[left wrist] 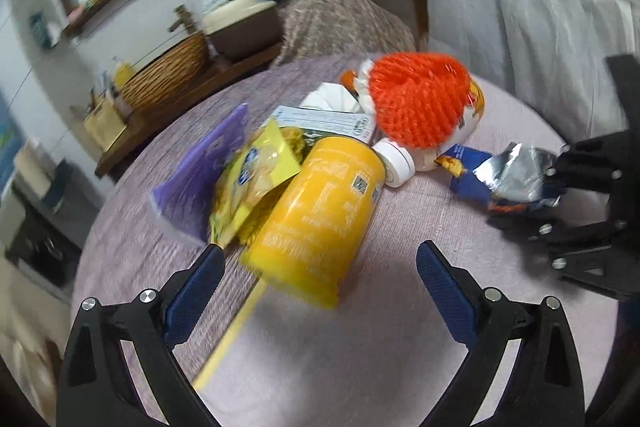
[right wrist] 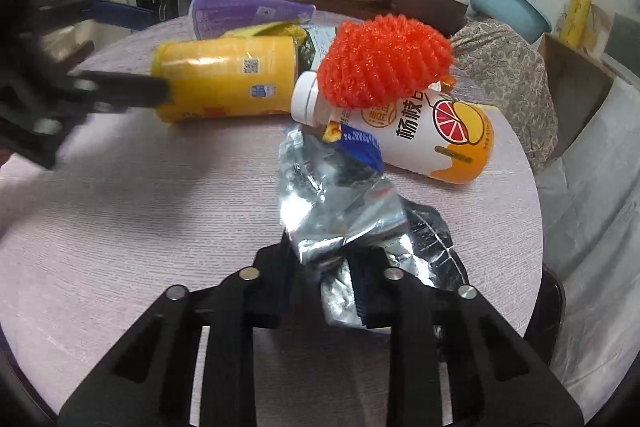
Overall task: Collect trash
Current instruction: 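Grasp the foil snack bag with the right tool while the left tool grasps the yellow can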
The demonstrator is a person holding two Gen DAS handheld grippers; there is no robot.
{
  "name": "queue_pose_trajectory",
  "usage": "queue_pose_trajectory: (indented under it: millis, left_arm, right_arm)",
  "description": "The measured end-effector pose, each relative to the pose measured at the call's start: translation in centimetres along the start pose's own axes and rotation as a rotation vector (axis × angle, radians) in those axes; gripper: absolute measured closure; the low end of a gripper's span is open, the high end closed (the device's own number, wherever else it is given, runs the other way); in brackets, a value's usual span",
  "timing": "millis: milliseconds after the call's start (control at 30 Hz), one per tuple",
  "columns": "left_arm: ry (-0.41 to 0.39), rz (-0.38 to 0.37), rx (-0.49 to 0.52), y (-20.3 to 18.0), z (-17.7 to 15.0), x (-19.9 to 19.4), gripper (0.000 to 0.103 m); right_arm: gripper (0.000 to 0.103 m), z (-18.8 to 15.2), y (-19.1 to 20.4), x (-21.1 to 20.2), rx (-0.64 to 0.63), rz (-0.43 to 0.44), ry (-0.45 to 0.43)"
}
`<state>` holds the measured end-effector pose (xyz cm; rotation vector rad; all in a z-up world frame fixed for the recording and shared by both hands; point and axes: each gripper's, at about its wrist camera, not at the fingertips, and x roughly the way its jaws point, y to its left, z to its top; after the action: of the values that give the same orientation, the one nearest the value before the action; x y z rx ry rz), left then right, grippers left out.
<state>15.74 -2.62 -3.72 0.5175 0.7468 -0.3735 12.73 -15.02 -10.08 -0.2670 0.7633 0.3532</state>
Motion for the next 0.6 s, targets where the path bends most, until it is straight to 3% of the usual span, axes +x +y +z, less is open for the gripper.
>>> queue_pose_trajectory:
  millis: [200, 433, 600]
  left_arm:
    - [0.134, 0.002, 0.140, -0.7, 2.0, 3.2, 0.023]
    - [0.263, 0.085, 0.237, -1.1, 3.0, 5.1, 0.035]
    - [0.352, 0.095, 0.320, -1.3, 3.5, 6.3, 0.034]
  right_arm:
    - [0.084, -1.0, -0.4, -2.0, 0.058, 0.046, -0.032]
    - [0.084, -2.1, -1.2, -3.6, 0.114, 0.070, -0.059]
    - [0.084, -2.6, -1.0, -3.5, 0.120, 0.076, -0.058]
